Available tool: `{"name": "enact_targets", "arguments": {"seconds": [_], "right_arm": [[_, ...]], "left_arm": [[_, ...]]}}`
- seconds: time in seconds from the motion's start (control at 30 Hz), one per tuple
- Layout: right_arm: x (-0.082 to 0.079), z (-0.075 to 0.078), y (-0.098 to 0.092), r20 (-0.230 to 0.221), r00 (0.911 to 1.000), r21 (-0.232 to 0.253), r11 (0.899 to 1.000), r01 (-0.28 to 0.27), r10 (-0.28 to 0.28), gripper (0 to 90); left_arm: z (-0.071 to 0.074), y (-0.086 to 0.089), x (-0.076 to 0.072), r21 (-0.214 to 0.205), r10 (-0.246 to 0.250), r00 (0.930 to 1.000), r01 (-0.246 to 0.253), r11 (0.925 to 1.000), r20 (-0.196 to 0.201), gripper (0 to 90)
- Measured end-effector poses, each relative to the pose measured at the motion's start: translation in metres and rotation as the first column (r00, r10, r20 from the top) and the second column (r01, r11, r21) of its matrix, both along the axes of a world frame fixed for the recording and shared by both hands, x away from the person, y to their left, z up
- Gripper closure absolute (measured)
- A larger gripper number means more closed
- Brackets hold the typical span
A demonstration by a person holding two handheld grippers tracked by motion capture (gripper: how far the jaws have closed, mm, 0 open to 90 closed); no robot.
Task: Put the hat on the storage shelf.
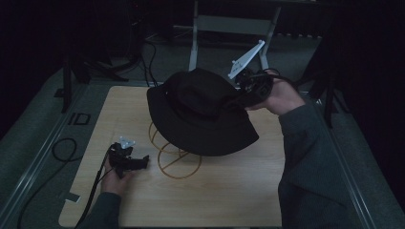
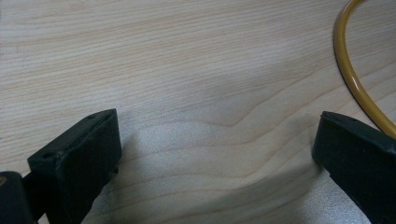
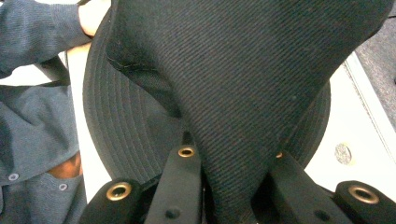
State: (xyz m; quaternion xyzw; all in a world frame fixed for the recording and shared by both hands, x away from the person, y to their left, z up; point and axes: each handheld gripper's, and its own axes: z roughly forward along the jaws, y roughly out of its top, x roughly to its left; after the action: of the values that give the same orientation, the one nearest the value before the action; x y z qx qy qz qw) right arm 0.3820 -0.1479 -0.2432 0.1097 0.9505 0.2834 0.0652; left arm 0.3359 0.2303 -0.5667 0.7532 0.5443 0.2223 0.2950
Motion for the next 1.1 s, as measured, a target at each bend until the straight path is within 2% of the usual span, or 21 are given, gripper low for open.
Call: {"name": "enact_targets", "arguments": {"seconds": [0.47,0.63,1.1], "right_arm": [[-0.003,0.000,0.024,0.001,0.9986,-0.014,0.999,-0.053,0.053,85.0],[-0.002,-0.007,0.033,-0.011,0.9983,-0.043,0.997,-0.058,0.058,84.9],[0.002,-0.018,0.054,-0.040,0.9959,-0.073,0.994,-0.084,0.081,84.4]], "left_arm": [[0.000,0.000,0.000,0.001,0.000,1.0000,0.000,1.0000,0.000,1.5],[0.000,0.000,0.000,0.000,0.000,1.0000,0.000,1.0000,0.000,1.6],[0.000,0.000,-0.001,0.000,0.007,1.0000,-0.007,1.0000,0.000,1.5]]}}
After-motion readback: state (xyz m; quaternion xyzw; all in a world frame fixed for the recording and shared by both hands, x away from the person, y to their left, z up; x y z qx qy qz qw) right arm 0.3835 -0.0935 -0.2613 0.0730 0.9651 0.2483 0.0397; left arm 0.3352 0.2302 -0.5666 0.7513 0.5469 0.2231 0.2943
